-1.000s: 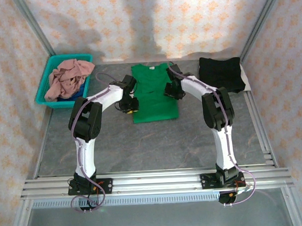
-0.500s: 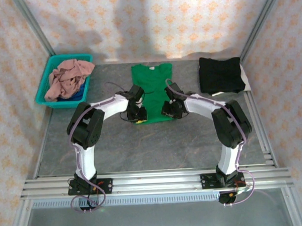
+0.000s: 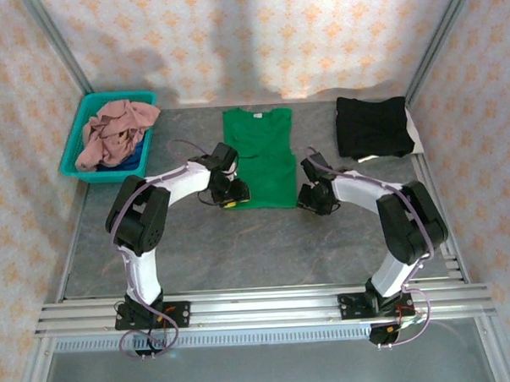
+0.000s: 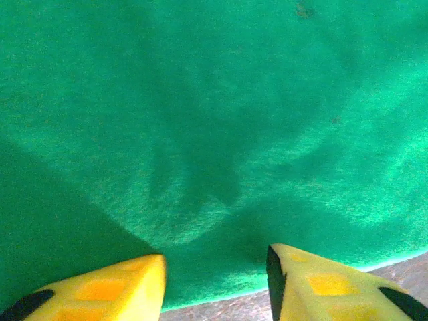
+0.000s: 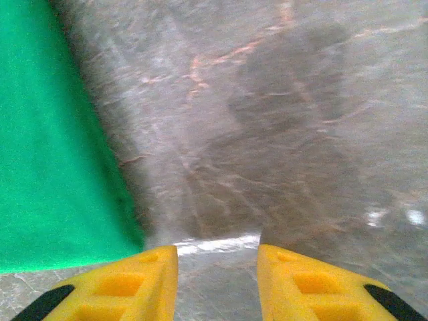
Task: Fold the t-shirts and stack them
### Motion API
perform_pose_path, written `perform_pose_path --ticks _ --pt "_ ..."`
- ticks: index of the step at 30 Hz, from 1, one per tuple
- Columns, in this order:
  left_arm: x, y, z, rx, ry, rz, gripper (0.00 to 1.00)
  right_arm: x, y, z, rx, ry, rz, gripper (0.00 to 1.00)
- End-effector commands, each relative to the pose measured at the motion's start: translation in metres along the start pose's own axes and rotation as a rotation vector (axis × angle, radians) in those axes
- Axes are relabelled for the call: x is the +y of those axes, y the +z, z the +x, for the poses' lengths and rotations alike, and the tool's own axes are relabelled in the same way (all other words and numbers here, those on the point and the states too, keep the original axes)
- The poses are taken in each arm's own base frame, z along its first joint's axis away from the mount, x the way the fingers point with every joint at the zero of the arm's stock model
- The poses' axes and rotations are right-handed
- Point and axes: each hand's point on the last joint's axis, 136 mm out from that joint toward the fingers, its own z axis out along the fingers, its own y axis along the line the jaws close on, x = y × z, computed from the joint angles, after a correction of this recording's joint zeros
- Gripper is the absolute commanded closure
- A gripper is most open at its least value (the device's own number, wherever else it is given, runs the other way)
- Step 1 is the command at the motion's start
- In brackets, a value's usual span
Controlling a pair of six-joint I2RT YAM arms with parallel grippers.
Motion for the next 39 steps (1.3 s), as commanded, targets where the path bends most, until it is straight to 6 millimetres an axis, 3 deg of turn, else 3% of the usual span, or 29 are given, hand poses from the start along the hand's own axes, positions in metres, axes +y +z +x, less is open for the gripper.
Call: perform_pose_path --ticks 1,5,9,14,19,23,28,35,39 --pt "0.013 -0.015 -0.002 -0.024 -0.032 -0.046 0.5 0.011 -0.012 -0.001 -0.027 0.014 -0.056 0.61" --pt "0.004 -0.027 -0.008 -0.067 -0.037 -0.028 0.5 0.038 -0.008 -0.002 -0.025 0.007 -0.137 0.56" --pt "0.02 -0.039 -0.005 -0.101 -0.049 -0.094 0.49 0.045 0.004 -0.001 -0.02 -0.001 -0.112 0.56" --pt "0.044 -0.032 0.002 -0.108 -0.11 -0.139 0.49 0.053 0.015 0.0 -0.012 -0.018 -0.121 0.57" --pt "0.043 -0.016 -0.003 -0.104 -0.131 -0.118 0.51 0.056 0.018 -0.005 -0.018 -0.025 -0.112 0.66" --pt "0.046 -0.016 -0.004 -0.113 -0.13 -0.133 0.51 0.065 0.015 -0.009 -0.033 -0.035 -0.124 0.66" --pt "0.048 -0.015 0.0 -0.104 -0.135 -0.135 0.62 0.065 0.025 -0.009 -0.016 -0.042 -0.102 0.67" --pt "0.062 -0.035 0.005 -0.137 -0.138 -0.189 0.57 0.056 0.025 -0.01 -0.028 -0.044 -0.052 0.82" --pt "0.079 -0.029 0.008 -0.131 -0.147 -0.267 0.55 0.055 0.022 -0.01 -0.034 -0.046 -0.056 0.87"
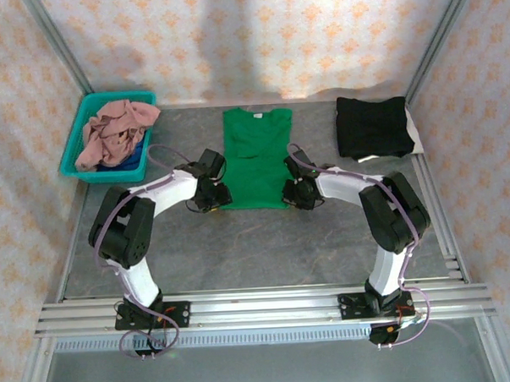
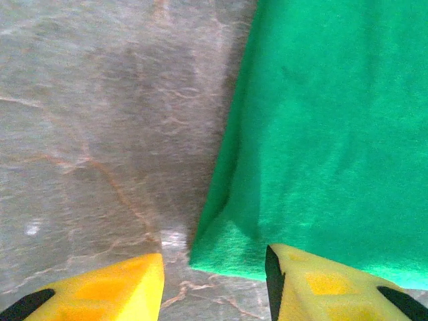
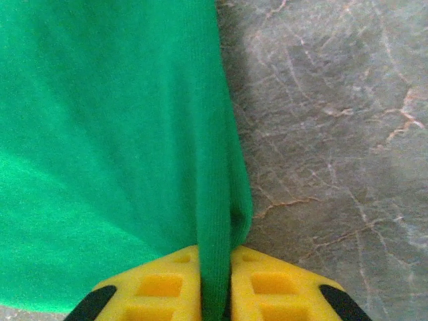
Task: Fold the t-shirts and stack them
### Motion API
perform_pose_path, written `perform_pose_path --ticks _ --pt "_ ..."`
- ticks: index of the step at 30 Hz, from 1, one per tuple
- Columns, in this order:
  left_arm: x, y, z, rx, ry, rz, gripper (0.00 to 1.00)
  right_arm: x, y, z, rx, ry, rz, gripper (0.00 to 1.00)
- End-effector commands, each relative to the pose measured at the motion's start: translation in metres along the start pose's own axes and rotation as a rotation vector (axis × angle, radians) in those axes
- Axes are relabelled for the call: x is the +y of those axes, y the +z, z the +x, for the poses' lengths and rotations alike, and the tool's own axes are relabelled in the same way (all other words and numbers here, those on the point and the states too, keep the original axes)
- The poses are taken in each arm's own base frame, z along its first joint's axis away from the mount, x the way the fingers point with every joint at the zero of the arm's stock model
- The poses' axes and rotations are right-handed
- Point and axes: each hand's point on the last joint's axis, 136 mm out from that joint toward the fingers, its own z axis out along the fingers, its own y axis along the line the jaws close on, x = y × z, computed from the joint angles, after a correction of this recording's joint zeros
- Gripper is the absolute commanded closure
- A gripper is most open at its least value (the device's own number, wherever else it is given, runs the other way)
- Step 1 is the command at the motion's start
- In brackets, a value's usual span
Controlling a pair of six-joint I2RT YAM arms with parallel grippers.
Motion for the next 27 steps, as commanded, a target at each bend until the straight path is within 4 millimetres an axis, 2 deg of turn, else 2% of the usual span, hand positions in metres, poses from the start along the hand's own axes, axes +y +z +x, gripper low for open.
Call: perform_pose_path --ticks 1,8,11,13,16,18,24,27 --pt "0.021 0.004 0.0 -0.002 -0.014 -0.098 0.57 0.001 -0.001 -0.005 -0.024 -0.02 0.018 0.88" --pt "0.002 0.017 0.002 0.017 -0.034 0.004 0.6 -0.001 0.003 -0.003 -0.013 -0.01 0.024 0.93" --pt "-0.016 0.022 0.007 0.029 -0.045 0.091 0.66 0.0 0.002 -0.004 -0.018 -0.012 0.02 0.95" --pt "-0.032 0.025 0.012 0.039 -0.063 0.158 0.76 0.001 0.0 -0.005 -0.021 -0.015 0.019 0.98" --pt "-0.04 0.025 0.018 0.029 -0.091 0.2 0.96 0.001 -0.005 -0.006 -0.031 -0.016 0.024 1.0" --pt "-0.037 0.017 0.019 0.013 -0.101 0.204 1.0 0.001 -0.012 -0.007 -0.042 -0.017 0.017 1.0" --pt "-0.028 -0.026 0.016 -0.057 -0.064 0.182 1.0 0.002 -0.042 0.004 -0.056 -0.04 -0.035 1.0" --pt "-0.023 -0.049 0.019 -0.086 -0.052 0.181 1.0 0.003 -0.063 0.01 -0.064 -0.071 -0.043 1.0"
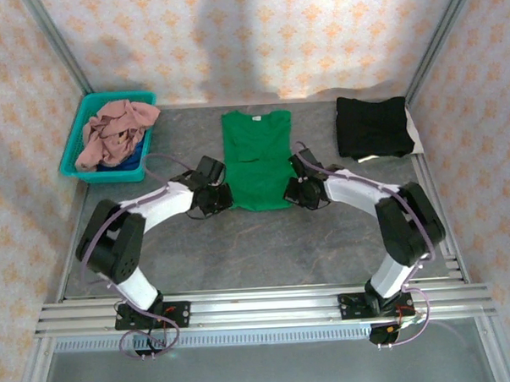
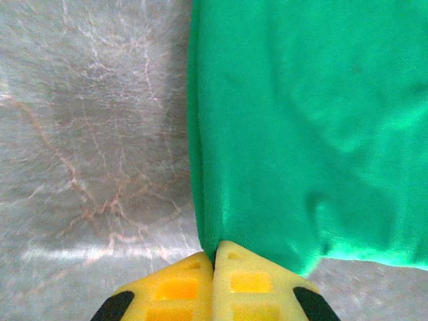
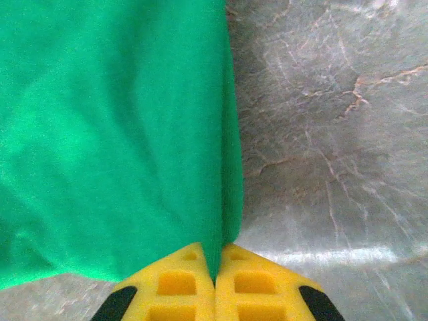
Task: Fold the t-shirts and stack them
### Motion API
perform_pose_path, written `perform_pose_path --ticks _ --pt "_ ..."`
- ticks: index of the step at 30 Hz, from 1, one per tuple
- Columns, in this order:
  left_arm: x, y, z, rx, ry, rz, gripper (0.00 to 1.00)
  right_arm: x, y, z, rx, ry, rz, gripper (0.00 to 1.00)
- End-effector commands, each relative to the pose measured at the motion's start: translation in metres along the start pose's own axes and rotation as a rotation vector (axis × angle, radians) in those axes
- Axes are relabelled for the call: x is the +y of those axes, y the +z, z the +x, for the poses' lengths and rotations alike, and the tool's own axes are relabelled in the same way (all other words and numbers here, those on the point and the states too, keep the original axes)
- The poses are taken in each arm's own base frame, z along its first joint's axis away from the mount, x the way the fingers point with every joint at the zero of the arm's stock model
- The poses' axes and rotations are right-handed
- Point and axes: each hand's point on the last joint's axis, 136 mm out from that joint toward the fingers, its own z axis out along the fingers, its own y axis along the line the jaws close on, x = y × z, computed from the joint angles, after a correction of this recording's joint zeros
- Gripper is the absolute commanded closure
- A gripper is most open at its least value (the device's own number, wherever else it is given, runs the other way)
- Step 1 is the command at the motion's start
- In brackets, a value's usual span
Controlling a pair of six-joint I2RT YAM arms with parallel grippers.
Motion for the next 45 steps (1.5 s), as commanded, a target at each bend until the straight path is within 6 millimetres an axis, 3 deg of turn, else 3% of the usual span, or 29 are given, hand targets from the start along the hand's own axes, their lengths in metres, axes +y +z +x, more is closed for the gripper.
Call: perform_pose_path --ticks 1,5,10,15,21,26,34,41,44,45 --pt "0.002 -0.033 0.001 -0.045 0.025 -0.005 1.0 0.001 -0.032 0.007 -0.014 -0.053 -0.01 1.0" --pt "-0.004 -0.059 0.003 -0.076 0.047 0.03 1.0 0.008 -0.063 0.006 -0.043 -0.088 -0.036 1.0" --pt "-0.018 -0.08 0.004 -0.09 0.07 0.086 1.0 0.026 -0.084 0.003 -0.034 -0.121 -0.095 1.0" --pt "-0.031 -0.107 -0.012 -0.162 0.063 0.094 1.0 0.053 -0.108 -0.009 -0.059 -0.143 -0.172 1.0" --pt "-0.047 -0.114 -0.039 -0.217 0.059 0.079 1.0 0.078 -0.1 -0.033 -0.059 -0.186 -0.195 1.0" --pt "-0.058 -0.118 -0.079 -0.277 0.036 0.07 1.0 0.081 -0.092 -0.065 -0.072 -0.165 -0.2 1.0" --pt "-0.091 -0.083 -0.144 -0.234 0.068 0.063 1.0 0.08 -0.058 -0.128 -0.045 -0.099 -0.215 1.0" --pt "-0.091 -0.031 -0.205 -0.184 0.043 0.012 1.0 0.069 -0.028 -0.189 -0.074 -0.053 -0.157 1.0" --pt "-0.086 -0.01 -0.231 -0.173 0.018 0.012 1.0 0.059 -0.003 -0.211 -0.081 -0.024 -0.126 1.0" --pt "-0.086 -0.005 -0.24 -0.174 0.01 0.019 0.99 0.055 0.006 -0.218 -0.083 -0.01 -0.111 0.95"
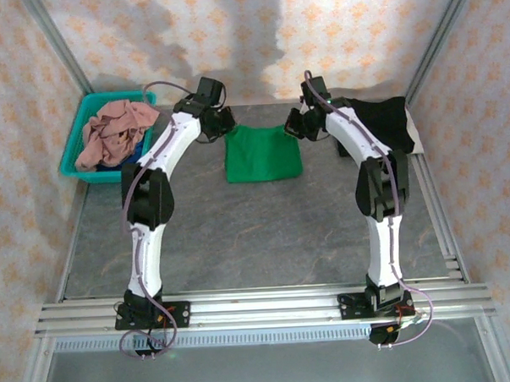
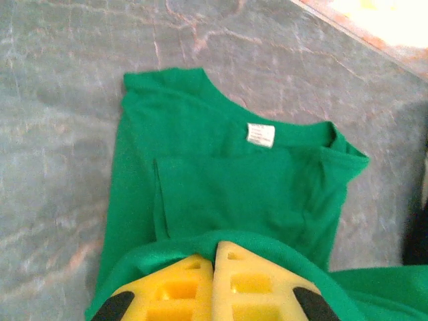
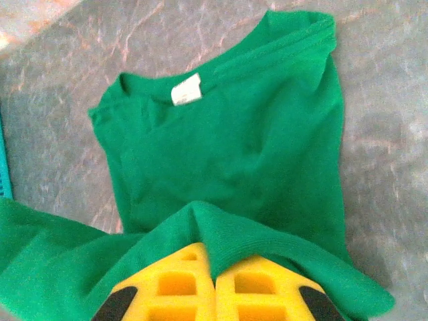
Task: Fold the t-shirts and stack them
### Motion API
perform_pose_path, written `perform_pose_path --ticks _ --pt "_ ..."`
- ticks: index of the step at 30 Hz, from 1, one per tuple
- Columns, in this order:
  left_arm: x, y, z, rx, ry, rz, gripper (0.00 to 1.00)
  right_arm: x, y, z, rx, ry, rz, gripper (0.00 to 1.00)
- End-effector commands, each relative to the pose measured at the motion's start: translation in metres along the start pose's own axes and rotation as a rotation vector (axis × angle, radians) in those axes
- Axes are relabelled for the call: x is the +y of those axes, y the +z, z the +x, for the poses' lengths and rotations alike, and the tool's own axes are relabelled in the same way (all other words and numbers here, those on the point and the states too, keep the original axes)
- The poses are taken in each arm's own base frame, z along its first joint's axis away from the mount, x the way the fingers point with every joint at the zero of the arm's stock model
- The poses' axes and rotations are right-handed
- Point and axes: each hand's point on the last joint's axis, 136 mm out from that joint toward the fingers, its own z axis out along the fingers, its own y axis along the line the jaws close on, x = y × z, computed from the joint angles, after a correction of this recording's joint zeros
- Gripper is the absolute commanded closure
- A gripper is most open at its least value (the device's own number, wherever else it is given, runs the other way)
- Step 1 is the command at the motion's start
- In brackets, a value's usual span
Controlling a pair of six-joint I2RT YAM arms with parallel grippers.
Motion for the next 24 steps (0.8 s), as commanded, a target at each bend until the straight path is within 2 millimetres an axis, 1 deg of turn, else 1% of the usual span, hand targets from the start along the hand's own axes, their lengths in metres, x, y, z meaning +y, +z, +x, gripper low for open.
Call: perform_pose_path --ticks 1,2,3,4,5,7,8,10,12,13,14,15,16,18,19,22,23,24 --pt "0.011 0.013 -0.014 0.045 -0.011 -0.005 0.91 -0.027 0.026 -0.015 0.01 0.031 0.076 0.86" --pt "0.014 0.022 -0.018 0.049 -0.017 -0.003 0.85 -0.031 0.035 -0.022 0.01 0.04 0.078 0.73" --pt "0.018 0.028 -0.023 0.048 -0.025 -0.013 0.85 -0.035 0.043 -0.029 0.006 0.043 0.08 0.62" --pt "0.02 0.032 -0.025 0.051 -0.029 -0.01 0.84 -0.039 0.048 -0.035 -0.002 0.047 0.089 0.6" --pt "0.023 0.035 -0.028 0.055 -0.034 -0.004 0.82 -0.042 0.051 -0.042 -0.015 0.043 0.1 0.59" --pt "0.031 0.037 -0.032 0.045 -0.041 -0.023 0.8 -0.044 0.049 -0.051 -0.039 0.03 0.131 0.51" --pt "0.035 0.037 -0.033 0.042 -0.036 -0.036 0.8 -0.044 0.046 -0.054 -0.054 0.026 0.143 0.49" --pt "0.043 0.036 -0.03 0.042 -0.023 -0.069 0.78 -0.042 0.037 -0.058 -0.085 0.026 0.155 0.5" --pt "0.043 0.038 -0.022 0.052 -0.007 -0.063 0.76 -0.034 0.031 -0.057 -0.126 0.006 0.136 0.5" --pt "0.041 0.041 -0.018 0.056 0.002 -0.056 0.75 -0.027 0.032 -0.055 -0.139 -0.005 0.106 0.5" --pt "0.039 0.046 -0.011 0.067 0.019 -0.053 0.75 -0.018 0.037 -0.051 -0.142 -0.022 0.06 0.5" --pt "0.039 0.051 -0.003 0.083 0.032 -0.057 0.75 -0.014 0.044 -0.046 -0.136 -0.034 0.04 0.5" --pt "0.04 0.057 0.005 0.102 0.039 -0.067 0.75 -0.016 0.052 -0.042 -0.123 -0.035 0.049 0.51" --pt "0.043 0.07 0.024 0.155 0.044 -0.075 0.76 -0.028 0.067 -0.029 -0.061 -0.015 0.096 0.58" --pt "0.043 0.074 0.035 0.177 0.049 -0.078 0.76 -0.033 0.072 -0.023 -0.041 -0.004 0.113 0.59" --pt "0.043 0.078 0.062 0.207 0.106 -0.086 0.76 -0.044 0.082 -0.009 -0.025 -0.002 0.132 0.6" --pt "0.042 0.079 0.071 0.219 0.118 -0.08 0.76 -0.048 0.085 -0.005 -0.022 0.004 0.145 0.6" --pt "0.043 0.078 0.081 0.235 0.134 -0.087 0.76 -0.057 0.086 -0.006 -0.025 0.018 0.179 0.61"
